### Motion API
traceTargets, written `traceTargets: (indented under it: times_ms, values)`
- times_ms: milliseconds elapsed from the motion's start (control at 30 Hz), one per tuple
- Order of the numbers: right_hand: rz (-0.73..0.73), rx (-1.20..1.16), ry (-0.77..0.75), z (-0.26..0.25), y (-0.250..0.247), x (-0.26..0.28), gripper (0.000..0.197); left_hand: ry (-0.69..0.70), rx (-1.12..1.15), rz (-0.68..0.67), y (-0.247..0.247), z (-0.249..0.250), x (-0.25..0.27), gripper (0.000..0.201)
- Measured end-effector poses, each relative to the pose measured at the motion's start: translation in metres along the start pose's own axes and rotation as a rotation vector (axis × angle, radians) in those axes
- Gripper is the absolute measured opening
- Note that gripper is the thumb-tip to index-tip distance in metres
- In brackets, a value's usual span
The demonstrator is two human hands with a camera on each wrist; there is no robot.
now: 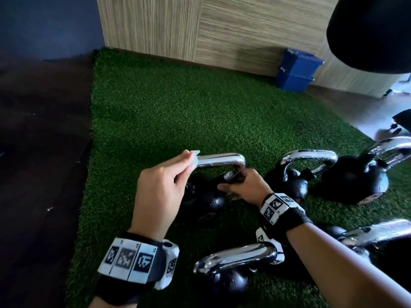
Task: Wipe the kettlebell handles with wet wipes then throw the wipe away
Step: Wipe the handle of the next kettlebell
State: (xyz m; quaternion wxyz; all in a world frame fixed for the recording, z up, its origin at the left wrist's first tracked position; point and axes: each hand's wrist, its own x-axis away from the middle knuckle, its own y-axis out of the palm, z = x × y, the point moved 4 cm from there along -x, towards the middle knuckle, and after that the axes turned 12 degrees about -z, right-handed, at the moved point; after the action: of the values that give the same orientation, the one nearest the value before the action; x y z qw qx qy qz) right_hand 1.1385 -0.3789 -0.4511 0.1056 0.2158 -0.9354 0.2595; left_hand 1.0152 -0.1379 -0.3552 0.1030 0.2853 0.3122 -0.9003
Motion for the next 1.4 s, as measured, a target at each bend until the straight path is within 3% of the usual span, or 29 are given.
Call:
traceTargets:
  times_ms: [100, 267, 400, 533, 633, 733, 833, 1000, 1100, 1200, 1300, 1400]
  values:
    - [-0.004, -0.036, -0.013, -0.002, 0.002, 0.001, 0.071, 0.021, 0.023, 0.033, 0.003, -0.006, 0.007, 0.028]
    - [-0.006, -0.066, -0.050, -0.005, 0.003, 0.004, 0.070, -0.272, 0.422, 0.087, 0.007, -0.049, 0.038, 0.033]
    - [0.007, -0.046, -0.067, -0.004, 0.003, 0.004, 0.066, -0.298, 0.479, 0.125, 0.019, -0.058, 0.053, 0.033]
    - [0.012, -0.010, -0.068, -0.001, 0.002, 0.002, 0.065, -0.511, 0.672, 0.128, 0.041, -0.070, 0.062, 0.029]
    - [0.008, -0.045, -0.056, 0.001, 0.002, 0.002, 0.064, -0.608, 0.678, 0.107, 0.054, -0.078, 0.068, 0.029]
    - [0.000, -0.058, -0.059, -0.002, 0.003, 0.006, 0.063, -0.596, 0.703, 0.120, 0.055, -0.079, 0.069, 0.030]
    - [-0.034, -0.093, -0.072, -0.007, 0.002, 0.014, 0.057, -0.602, 0.589, 0.104, 0.049, -0.080, 0.063, 0.037]
    - [-0.109, 0.032, -0.053, -0.013, -0.007, 0.037, 0.018, -0.449, 0.268, 0.067, 0.042, -0.085, 0.037, 0.035]
    - [-0.207, 0.238, -0.053, -0.018, -0.010, 0.051, 0.037, -0.384, 0.143, 0.032, 0.048, -0.085, 0.003, 0.026]
    - [-0.386, 0.383, -0.070, -0.032, 0.004, 0.058, 0.047, -0.332, 0.058, -0.092, 0.063, -0.079, -0.032, 0.020]
    - [-0.490, 0.441, -0.083, -0.049, 0.015, 0.057, 0.026, -0.380, 0.033, -0.278, 0.081, -0.076, -0.053, 0.025]
    - [-0.355, 0.423, -0.059, -0.061, 0.011, 0.043, 0.020, -0.432, 0.109, -0.444, 0.084, -0.084, -0.058, 0.024]
